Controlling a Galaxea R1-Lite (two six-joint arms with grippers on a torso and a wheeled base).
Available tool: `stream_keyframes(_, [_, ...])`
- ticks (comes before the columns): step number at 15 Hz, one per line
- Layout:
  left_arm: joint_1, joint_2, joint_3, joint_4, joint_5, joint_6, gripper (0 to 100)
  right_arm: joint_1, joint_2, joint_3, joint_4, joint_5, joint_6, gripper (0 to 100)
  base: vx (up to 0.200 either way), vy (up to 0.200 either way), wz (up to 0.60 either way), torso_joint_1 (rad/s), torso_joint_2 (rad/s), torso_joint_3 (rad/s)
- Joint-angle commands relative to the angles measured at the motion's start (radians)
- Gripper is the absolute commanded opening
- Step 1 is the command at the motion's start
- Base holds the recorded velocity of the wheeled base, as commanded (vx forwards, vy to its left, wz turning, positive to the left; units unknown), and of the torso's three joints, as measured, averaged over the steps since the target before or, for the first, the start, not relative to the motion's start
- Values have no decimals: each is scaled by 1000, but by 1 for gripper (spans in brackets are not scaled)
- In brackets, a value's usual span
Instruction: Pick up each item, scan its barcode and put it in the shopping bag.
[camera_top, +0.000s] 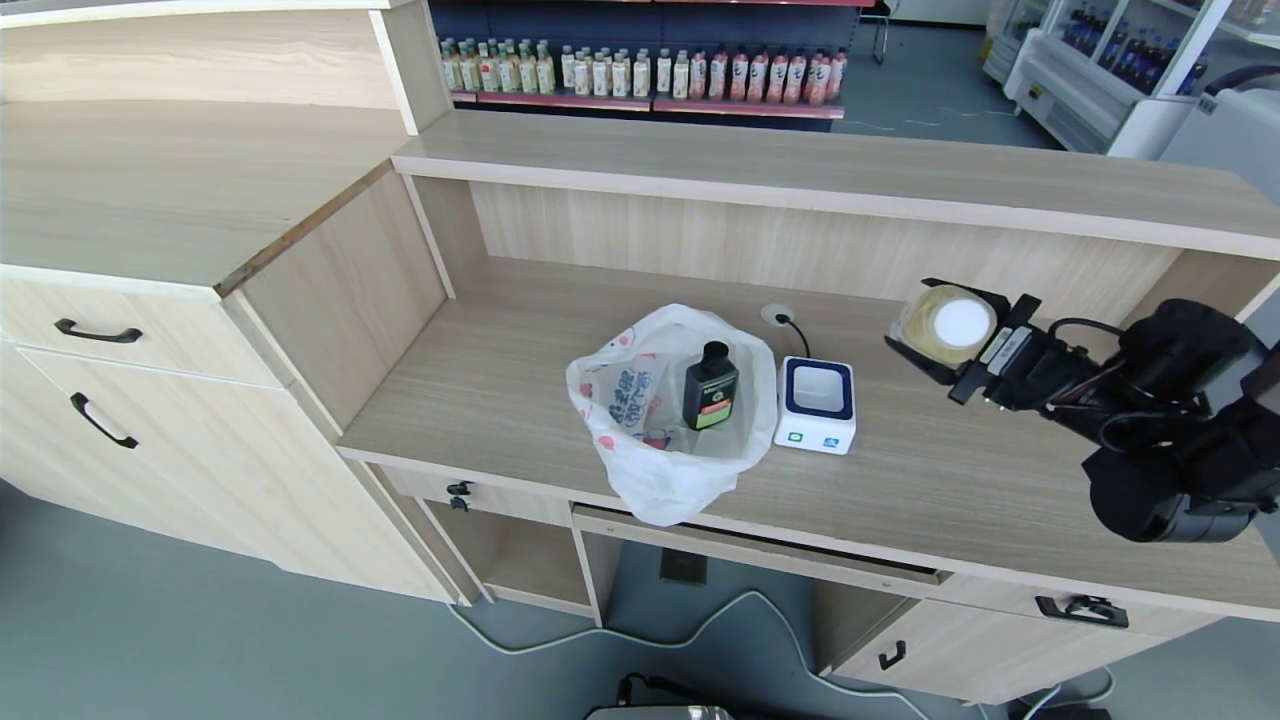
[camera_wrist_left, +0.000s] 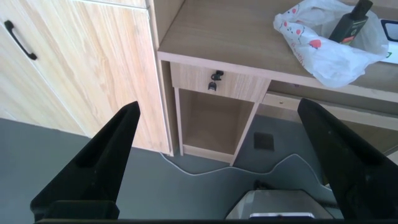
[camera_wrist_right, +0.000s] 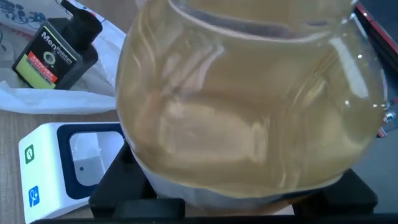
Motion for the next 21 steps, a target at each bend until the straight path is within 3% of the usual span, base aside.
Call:
stream_keyframes(1, [0, 0, 0, 0, 0, 0, 100, 4, 62, -22, 0, 13, -1, 0, 0, 0, 0, 0, 0, 0])
stream_keyframes(6, [0, 0, 0, 0, 0, 0, 100, 26, 153, -159, 0, 56, -43, 0, 0, 0, 0, 0, 0, 0])
stream_keyframes(21, [2, 0, 0, 0, 0, 0, 100, 37, 265, -252, 0, 59, -103, 0, 0, 0, 0, 0, 0, 0])
